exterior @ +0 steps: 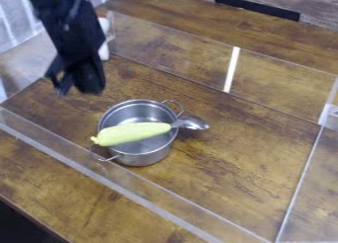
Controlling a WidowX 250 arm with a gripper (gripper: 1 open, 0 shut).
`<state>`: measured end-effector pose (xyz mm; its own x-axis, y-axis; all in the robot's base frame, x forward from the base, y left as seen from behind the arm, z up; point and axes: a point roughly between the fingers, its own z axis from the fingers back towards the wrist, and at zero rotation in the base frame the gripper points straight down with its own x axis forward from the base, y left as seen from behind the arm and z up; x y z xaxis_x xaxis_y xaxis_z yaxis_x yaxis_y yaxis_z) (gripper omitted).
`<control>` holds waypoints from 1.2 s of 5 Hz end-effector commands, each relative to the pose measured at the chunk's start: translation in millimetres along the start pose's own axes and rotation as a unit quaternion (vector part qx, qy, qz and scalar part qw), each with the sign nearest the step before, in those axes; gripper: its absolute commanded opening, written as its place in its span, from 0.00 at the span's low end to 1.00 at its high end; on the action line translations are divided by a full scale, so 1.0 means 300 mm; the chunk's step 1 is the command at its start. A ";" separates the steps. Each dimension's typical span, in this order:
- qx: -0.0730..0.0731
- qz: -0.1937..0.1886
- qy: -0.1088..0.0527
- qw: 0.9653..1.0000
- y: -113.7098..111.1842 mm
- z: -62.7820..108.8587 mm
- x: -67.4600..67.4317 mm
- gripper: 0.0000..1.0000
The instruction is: Move the green spoon to the left
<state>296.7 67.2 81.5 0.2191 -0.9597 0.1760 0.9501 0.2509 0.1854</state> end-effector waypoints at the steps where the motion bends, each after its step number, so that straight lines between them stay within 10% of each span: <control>1: 0.004 -0.018 -0.006 1.000 -0.004 -0.041 -0.009 1.00; 4: -0.008 0.001 -0.013 1.000 -0.053 -0.110 -0.012 1.00; 5: -0.026 -0.064 -0.029 0.997 -0.081 -0.144 -0.004 1.00; 6: -0.023 -0.042 -0.024 0.999 -0.080 -0.134 0.018 0.00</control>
<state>279.3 53.0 27.9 0.1479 -0.9643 0.2195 0.9769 0.1770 0.1194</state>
